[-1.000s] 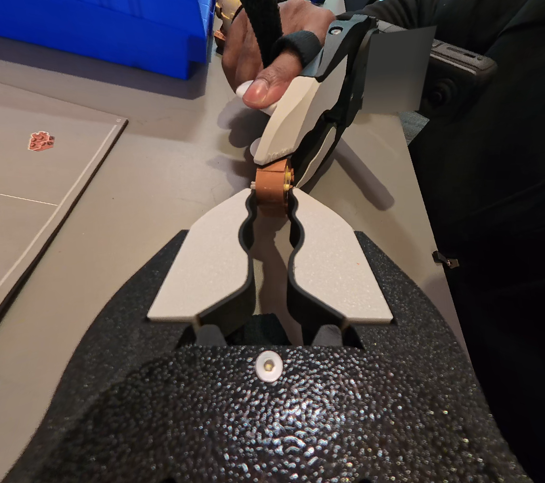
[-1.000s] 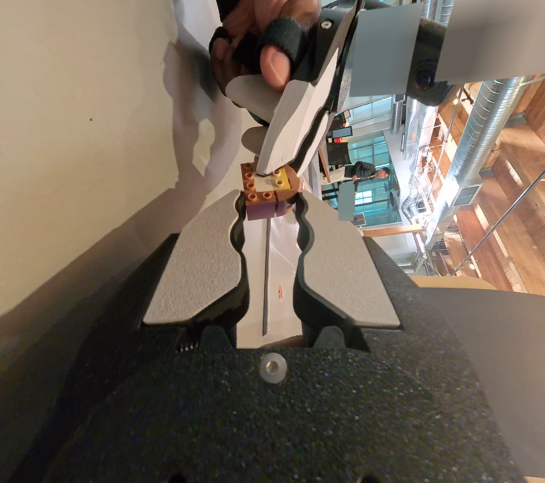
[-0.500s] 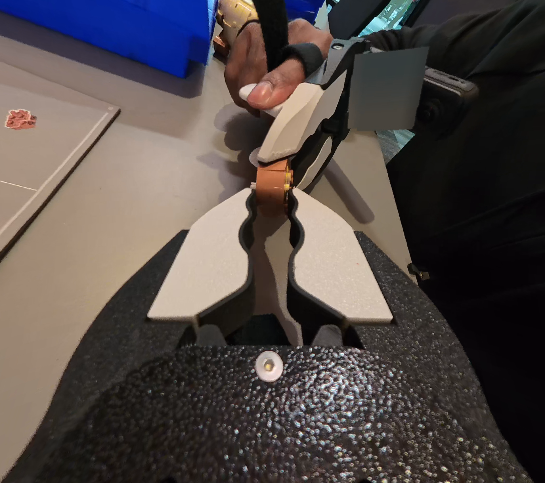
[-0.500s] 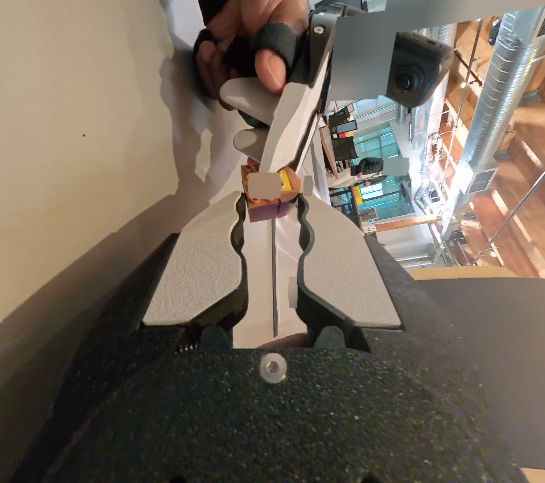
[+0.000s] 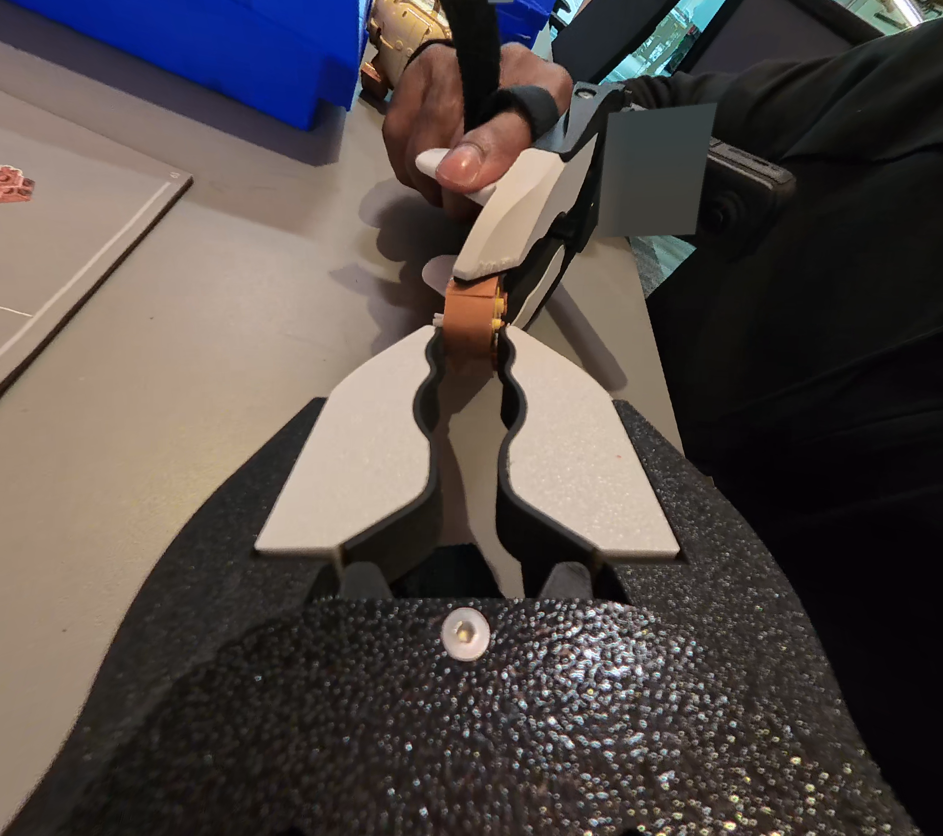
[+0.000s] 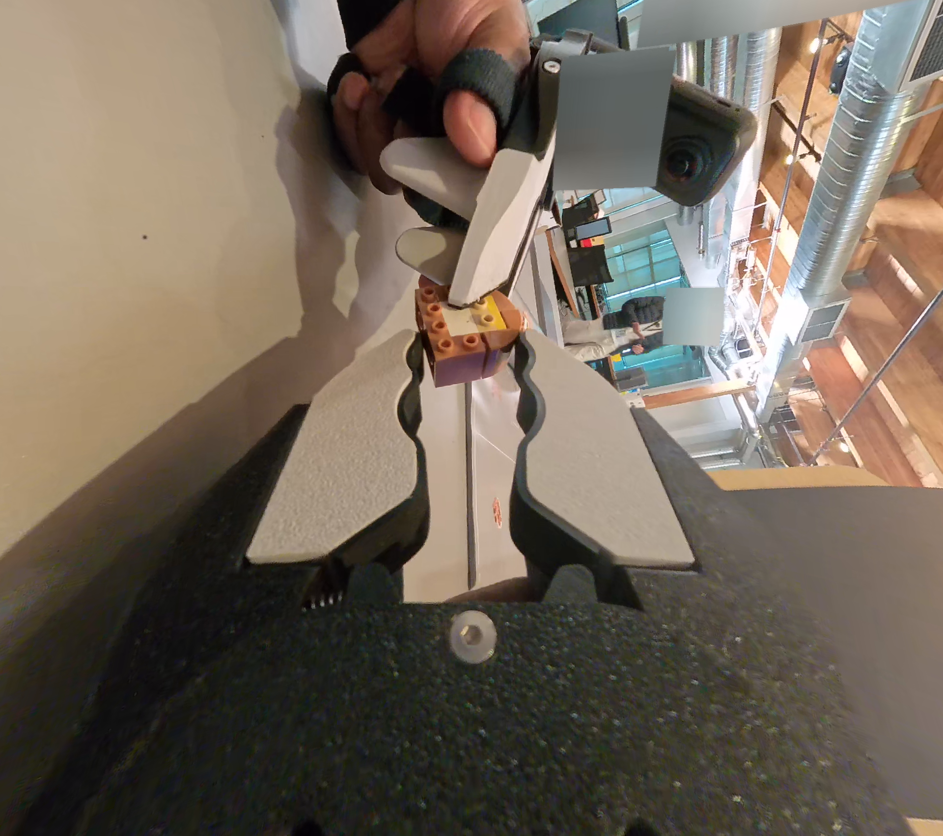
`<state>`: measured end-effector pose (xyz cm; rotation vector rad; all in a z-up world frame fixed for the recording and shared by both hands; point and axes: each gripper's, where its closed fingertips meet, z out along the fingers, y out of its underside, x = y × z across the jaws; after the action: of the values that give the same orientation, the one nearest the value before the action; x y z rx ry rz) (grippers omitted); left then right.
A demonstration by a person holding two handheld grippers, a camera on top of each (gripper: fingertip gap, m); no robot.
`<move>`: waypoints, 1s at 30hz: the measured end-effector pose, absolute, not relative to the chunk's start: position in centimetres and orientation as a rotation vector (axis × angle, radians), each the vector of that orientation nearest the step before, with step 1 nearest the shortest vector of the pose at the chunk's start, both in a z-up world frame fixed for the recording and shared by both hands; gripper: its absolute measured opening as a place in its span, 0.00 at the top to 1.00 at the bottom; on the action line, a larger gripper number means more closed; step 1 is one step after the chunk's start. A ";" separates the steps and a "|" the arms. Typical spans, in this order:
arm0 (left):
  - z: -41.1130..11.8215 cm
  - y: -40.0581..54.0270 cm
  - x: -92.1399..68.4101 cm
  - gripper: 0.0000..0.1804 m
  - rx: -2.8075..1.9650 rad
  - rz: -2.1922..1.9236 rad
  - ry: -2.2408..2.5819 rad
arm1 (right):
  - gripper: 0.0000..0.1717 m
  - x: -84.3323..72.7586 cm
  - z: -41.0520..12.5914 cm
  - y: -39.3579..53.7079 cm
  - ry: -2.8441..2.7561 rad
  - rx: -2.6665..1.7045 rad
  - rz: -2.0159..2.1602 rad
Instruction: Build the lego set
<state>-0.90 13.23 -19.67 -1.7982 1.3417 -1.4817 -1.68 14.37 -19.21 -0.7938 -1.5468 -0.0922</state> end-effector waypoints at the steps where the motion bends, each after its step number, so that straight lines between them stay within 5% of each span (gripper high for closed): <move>1: -19.6 13.2 -0.9 0.89 -1.799 -1.486 1.340 | 0.80 -1.7 -19.2 14.4 -1.549 -0.796 -0.095; 30: -19.4 12.8 -0.8 0.86 -1.779 -1.546 1.344 | 0.81 -1.4 -18.7 14.4 -1.546 -0.816 -0.105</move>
<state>-0.75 12.75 -19.39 -1.7792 1.3438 -1.5457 -1.38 14.40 -18.67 -0.8160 -1.5456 -0.1051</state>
